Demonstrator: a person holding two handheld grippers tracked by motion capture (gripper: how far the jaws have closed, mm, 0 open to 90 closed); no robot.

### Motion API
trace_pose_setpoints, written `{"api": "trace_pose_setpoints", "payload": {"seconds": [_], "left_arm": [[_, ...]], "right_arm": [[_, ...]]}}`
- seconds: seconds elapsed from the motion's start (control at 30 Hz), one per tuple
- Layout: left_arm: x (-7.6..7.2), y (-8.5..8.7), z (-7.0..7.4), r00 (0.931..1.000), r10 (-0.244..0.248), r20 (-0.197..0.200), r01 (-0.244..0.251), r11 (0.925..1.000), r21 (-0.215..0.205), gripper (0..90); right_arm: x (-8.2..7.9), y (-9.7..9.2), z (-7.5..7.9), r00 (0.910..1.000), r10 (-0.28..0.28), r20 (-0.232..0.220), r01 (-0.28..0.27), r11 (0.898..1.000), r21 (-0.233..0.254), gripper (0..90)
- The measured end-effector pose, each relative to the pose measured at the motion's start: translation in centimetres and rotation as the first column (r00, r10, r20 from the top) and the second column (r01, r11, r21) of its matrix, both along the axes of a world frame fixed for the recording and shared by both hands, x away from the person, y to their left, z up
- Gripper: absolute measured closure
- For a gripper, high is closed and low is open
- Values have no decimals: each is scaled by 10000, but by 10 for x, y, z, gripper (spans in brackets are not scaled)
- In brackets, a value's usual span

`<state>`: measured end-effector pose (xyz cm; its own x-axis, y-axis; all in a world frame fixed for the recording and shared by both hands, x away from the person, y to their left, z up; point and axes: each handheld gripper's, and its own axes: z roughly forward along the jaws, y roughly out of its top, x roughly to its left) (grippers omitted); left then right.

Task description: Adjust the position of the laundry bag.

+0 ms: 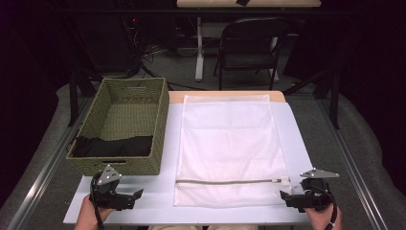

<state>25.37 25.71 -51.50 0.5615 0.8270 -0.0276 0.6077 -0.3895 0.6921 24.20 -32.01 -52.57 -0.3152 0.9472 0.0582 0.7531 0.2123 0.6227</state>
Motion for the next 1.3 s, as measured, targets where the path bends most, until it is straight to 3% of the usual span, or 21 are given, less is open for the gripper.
{"api": "trace_pose_setpoints", "payload": {"seconds": [0.27,0.43,0.87,0.93,1.2,1.3], "left_arm": [[0,-11,0,9997,189,-124,-191,9996,-195,4],[-3,-25,-2,9998,-117,-190,114,9997,-195,6],[0,-59,-5,9948,-970,-326,958,9948,-341,17],[0,-67,-7,9934,-1093,-358,1081,9936,-341,20],[2,-88,-12,9854,-1621,-515,1611,9867,-230,33],[4,-93,-12,9839,-1696,-563,1687,9855,-203,57]], "right_arm": [[8,4,-2,9985,526,-139,-526,9986,44,24],[14,11,1,9977,682,29,-682,9976,-127,25],[16,11,-2,9992,399,-97,-401,9990,-198,46],[17,10,-4,9991,388,-141,-389,9992,-20,49],[30,6,-3,9997,-91,-226,92,9999,80,75],[38,4,1,9980,-304,-554,317,9992,226,78]]}}
